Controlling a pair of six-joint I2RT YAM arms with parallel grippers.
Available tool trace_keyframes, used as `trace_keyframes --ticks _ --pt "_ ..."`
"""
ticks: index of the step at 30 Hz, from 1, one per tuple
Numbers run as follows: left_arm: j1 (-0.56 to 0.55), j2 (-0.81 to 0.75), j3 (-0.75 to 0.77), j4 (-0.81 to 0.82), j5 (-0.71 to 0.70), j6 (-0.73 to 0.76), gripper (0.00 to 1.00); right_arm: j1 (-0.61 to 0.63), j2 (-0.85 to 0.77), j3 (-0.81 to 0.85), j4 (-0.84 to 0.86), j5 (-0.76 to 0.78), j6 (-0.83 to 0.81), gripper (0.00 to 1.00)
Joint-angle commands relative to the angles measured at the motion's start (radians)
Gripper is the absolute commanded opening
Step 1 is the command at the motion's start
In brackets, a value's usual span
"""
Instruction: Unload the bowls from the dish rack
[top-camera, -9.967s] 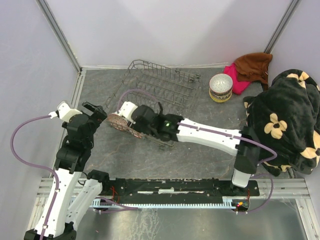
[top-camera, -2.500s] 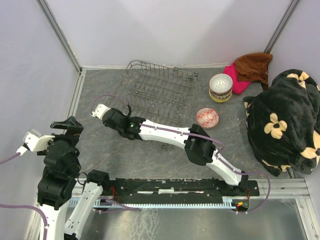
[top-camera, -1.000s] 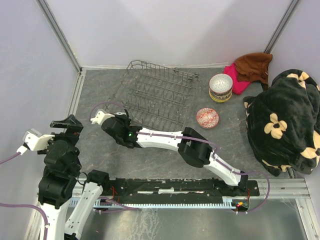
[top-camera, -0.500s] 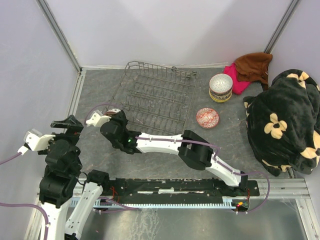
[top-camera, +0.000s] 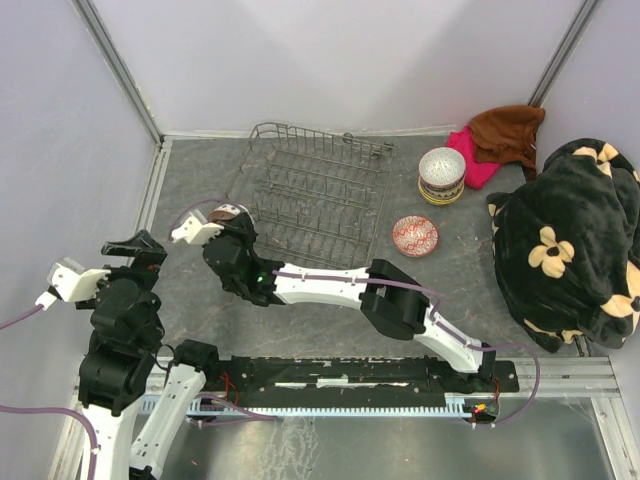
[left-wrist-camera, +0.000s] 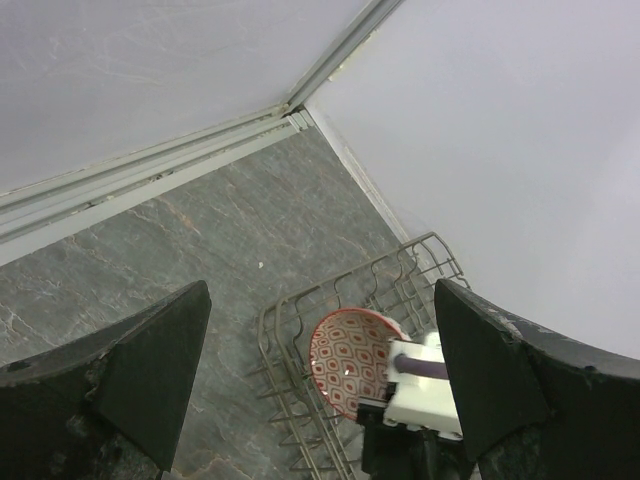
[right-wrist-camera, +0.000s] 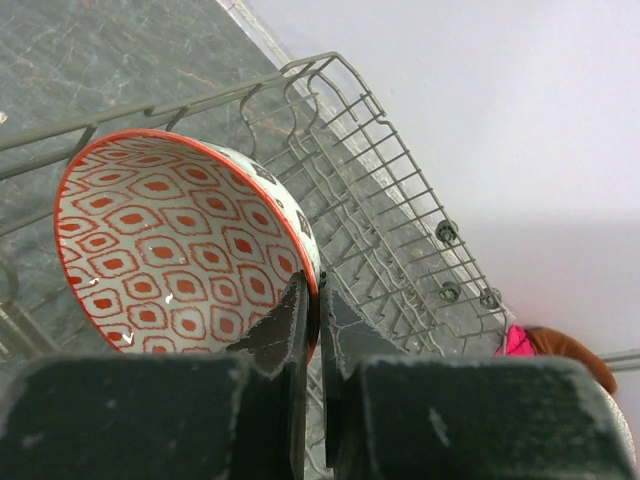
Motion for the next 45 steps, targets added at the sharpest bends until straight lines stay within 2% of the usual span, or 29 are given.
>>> trace_keyframes --ticks 1,8,13,16,21,25,29,36,40,45 --pt "-0.003 -0.009 0.004 0.037 -0.023 0.019 0.99 -0.029 -0.169 0.01 0.052 0.03 0.082 0.01" --pt "-0.003 0.008 0.003 0.044 0.006 0.013 0.99 -0.095 -0.3 -0.023 -0.09 0.018 0.219 0.01" --pt "-0.003 0.039 -0.007 0.08 0.076 0.032 0.99 -0.187 -0.433 -0.058 -0.329 -0.013 0.392 0.01" --pt "-0.004 0.075 -0.023 0.129 0.164 0.058 0.99 -0.255 -0.566 -0.152 -0.451 -0.051 0.517 0.01" --pt "-0.003 0.202 -0.03 0.213 0.366 0.089 0.99 -0.397 -0.769 -0.246 -0.764 -0.163 0.753 0.01" --pt "-0.003 0.324 -0.026 0.263 0.53 0.103 0.99 -0.491 -0.943 -0.385 -0.9 -0.255 0.858 0.01" --pt "-0.002 0.371 -0.05 0.324 0.595 0.091 0.99 -0.581 -1.074 -0.499 -1.0 -0.328 0.939 0.01" --pt "-0.003 0.4 -0.048 0.353 0.647 0.085 0.99 -0.788 -1.188 -0.68 -1.023 -0.554 1.012 0.01" --pt "-0.004 0.403 -0.055 0.36 0.674 0.078 0.99 -0.893 -1.189 -0.768 -0.998 -0.732 1.044 0.01" --pt "-0.003 0.401 -0.053 0.358 0.681 0.085 0.99 -1.006 -1.166 -0.876 -0.909 -0.873 1.078 0.01"
